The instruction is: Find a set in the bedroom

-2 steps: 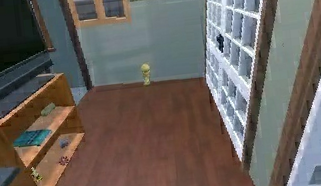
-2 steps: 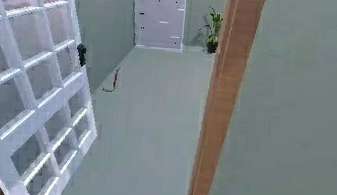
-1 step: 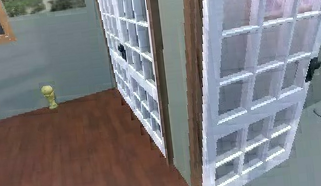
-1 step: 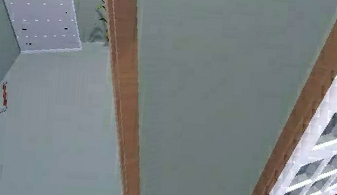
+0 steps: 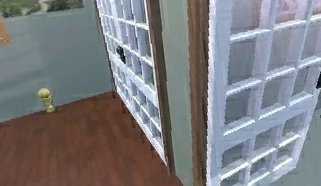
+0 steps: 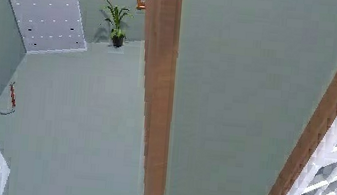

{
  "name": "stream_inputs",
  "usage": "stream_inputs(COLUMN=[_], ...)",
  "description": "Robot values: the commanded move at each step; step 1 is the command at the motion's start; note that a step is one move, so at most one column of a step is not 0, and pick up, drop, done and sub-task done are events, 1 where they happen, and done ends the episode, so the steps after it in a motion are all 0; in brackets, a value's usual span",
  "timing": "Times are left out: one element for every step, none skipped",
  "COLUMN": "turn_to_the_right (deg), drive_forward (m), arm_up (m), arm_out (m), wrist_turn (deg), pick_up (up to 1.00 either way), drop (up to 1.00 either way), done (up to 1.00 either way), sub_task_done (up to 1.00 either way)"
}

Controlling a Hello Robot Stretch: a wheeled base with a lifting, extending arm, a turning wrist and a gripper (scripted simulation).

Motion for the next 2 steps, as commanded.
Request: stream_inputs(turn_to_the_right=[45.0, 9.0], drive_forward=[0.0, 0.0], arm_up=[0.0, 0.0], arm_out=[0.0, 0.0], wrist_turn=[0.0, 0.0], pick_up=[0.0, 0.0], drop=[0.0, 0.0], done=[0.0, 0.0], sub_task_done=[0.0, 0.0])
